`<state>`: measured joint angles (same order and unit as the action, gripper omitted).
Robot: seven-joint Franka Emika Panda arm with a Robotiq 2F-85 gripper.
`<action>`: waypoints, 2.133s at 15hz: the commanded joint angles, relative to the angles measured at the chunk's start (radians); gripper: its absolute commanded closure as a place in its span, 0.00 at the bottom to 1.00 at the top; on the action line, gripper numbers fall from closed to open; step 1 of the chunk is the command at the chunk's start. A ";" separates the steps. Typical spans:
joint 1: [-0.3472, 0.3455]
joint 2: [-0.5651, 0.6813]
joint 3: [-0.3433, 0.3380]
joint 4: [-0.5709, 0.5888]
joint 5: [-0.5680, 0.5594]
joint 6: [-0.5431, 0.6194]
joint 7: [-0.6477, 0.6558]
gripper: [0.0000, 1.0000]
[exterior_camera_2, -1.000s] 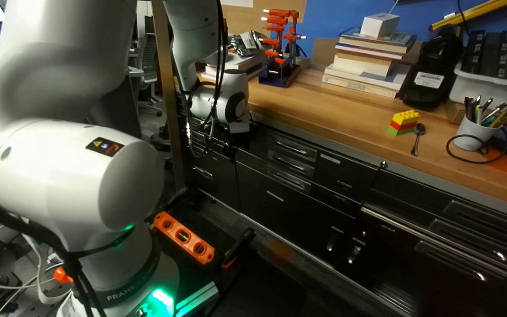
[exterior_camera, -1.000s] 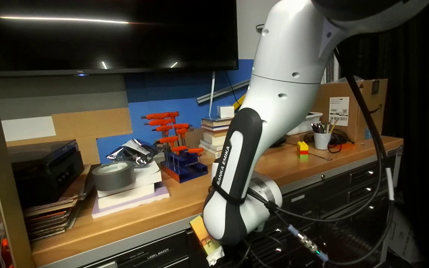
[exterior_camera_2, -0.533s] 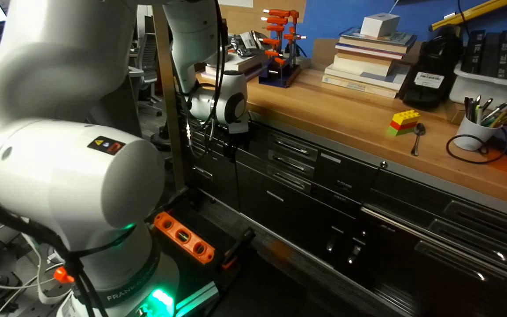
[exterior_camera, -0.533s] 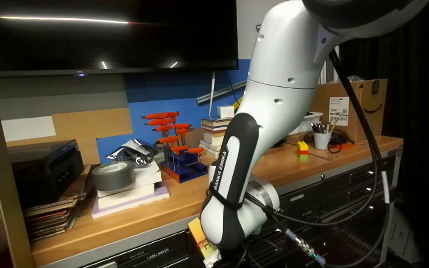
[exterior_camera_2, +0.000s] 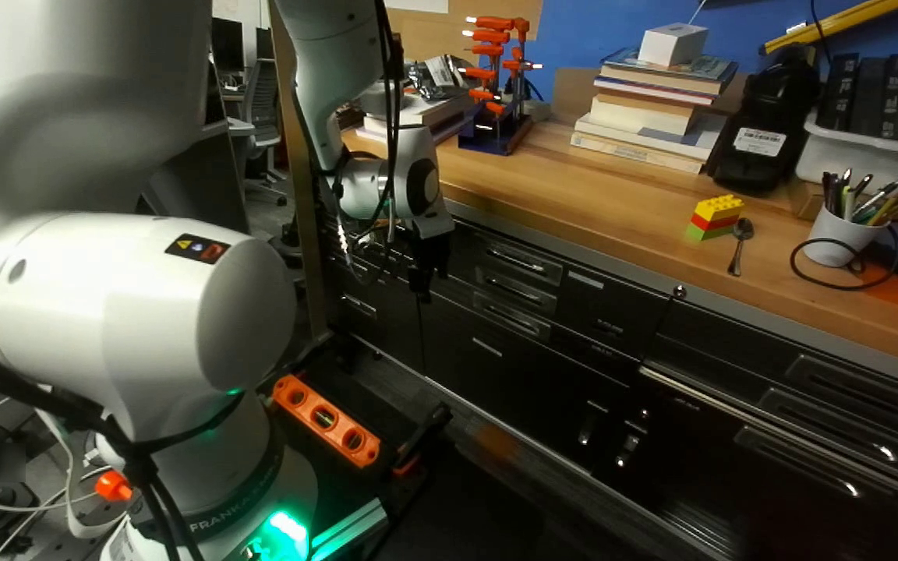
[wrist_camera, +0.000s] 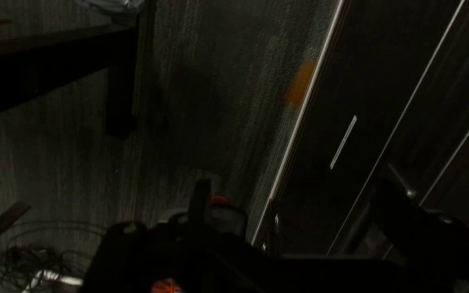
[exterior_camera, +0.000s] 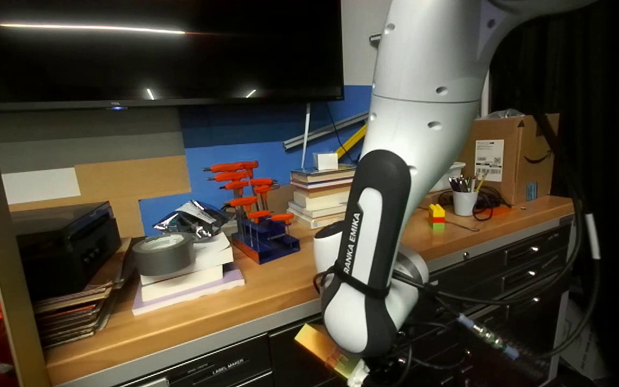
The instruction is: Put the three black objects in the open drawer then close the drawer
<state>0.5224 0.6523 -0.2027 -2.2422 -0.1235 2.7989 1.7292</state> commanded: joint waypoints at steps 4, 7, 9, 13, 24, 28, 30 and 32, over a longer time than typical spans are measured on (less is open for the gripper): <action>-0.011 -0.385 -0.048 -0.284 -0.261 -0.095 -0.202 0.00; -0.092 -0.549 0.004 -0.358 -0.348 -0.167 -0.303 0.00; -0.165 -0.658 0.062 -0.403 -0.354 -0.220 -0.411 0.00; -0.209 -0.877 0.083 -0.471 -0.259 -0.316 -0.698 0.00; -0.296 -1.401 0.134 -0.415 0.083 -0.832 -1.450 0.00; -0.373 -1.529 0.179 -0.403 0.097 -1.027 -1.597 0.00; -0.404 -1.579 0.176 -0.407 0.090 -1.090 -1.641 0.00; -0.428 -1.618 0.174 -0.413 0.086 -1.138 -1.670 0.00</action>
<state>0.1423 -0.8907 -0.0398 -2.6510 -0.0520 1.7290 0.1243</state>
